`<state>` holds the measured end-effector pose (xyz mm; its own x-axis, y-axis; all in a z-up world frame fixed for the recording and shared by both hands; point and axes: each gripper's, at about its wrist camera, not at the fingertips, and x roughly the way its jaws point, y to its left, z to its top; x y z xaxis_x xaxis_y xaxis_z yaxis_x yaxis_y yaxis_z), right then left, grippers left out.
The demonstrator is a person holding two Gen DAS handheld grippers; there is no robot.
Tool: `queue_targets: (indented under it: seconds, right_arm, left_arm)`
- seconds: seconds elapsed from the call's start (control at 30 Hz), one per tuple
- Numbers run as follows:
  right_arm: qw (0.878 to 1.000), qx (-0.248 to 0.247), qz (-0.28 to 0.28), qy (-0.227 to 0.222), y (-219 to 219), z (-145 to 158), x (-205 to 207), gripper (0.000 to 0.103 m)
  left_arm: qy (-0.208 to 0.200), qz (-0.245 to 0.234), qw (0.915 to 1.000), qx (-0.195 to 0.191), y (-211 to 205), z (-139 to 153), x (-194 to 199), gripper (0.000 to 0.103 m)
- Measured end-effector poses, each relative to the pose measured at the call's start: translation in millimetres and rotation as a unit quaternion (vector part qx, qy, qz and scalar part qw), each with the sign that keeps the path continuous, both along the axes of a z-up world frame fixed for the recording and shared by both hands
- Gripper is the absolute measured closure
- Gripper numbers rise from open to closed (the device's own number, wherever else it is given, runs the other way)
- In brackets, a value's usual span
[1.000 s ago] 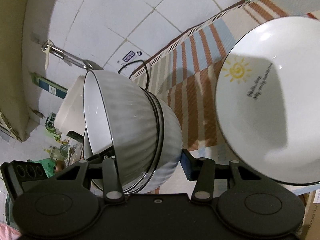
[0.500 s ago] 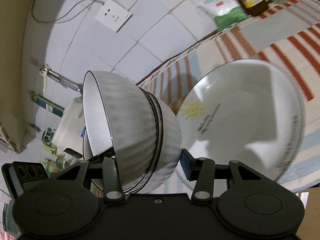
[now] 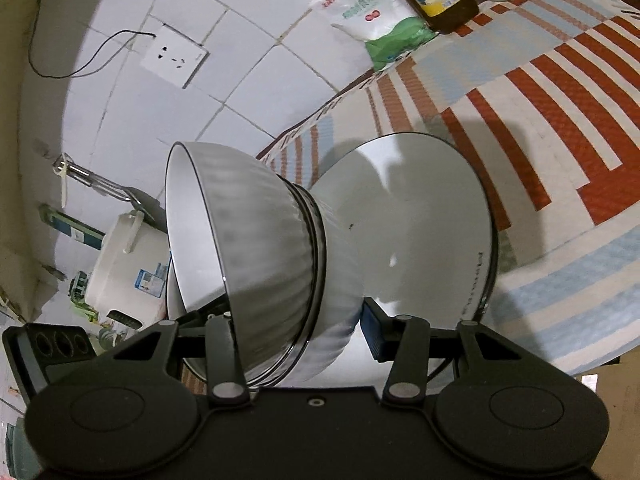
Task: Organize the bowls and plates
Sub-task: 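Lift the bowl stack and carry it over the sun-print plate with both tools, then lower the bowl stack onto the sun-print plate and open both tools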
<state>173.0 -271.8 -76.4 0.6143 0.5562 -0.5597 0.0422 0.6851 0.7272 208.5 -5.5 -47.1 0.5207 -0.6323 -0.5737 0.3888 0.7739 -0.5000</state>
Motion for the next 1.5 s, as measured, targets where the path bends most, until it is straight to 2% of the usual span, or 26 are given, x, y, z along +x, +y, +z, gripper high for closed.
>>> queue_targets:
  seconds: [0.2,0.57,1.07,1.2,1.4,1.5]
  right_arm:
    - [1.000,0.001,0.001,0.003,-7,-7,4,0.051]
    - [1.000,-0.026,0.009,0.009,-9,-3,16,0.051]
    - [0.999,-0.047,0.022,0.007,-5,0,21,0.050]
    - [0.995,-0.096,0.021,-0.014,0,8,18,0.046]
    - [0.992,-0.121,0.029,-0.028,3,12,15,0.043]
    - [0.990,-0.130,0.027,-0.050,5,17,9,0.036]
  left_arm:
    - [0.004,0.000,1.0000,0.002,-7,-8,4,0.059]
    - [0.021,0.008,0.9996,-0.017,-9,-17,15,0.059]
    - [0.032,0.013,0.9992,-0.020,-9,-20,19,0.059]
    - [0.021,0.012,0.9997,-0.005,-14,-18,18,0.060]
    - [0.022,0.014,0.9997,0.001,-16,-18,17,0.059]
    - [0.021,0.013,0.9997,0.010,-17,-16,15,0.059]
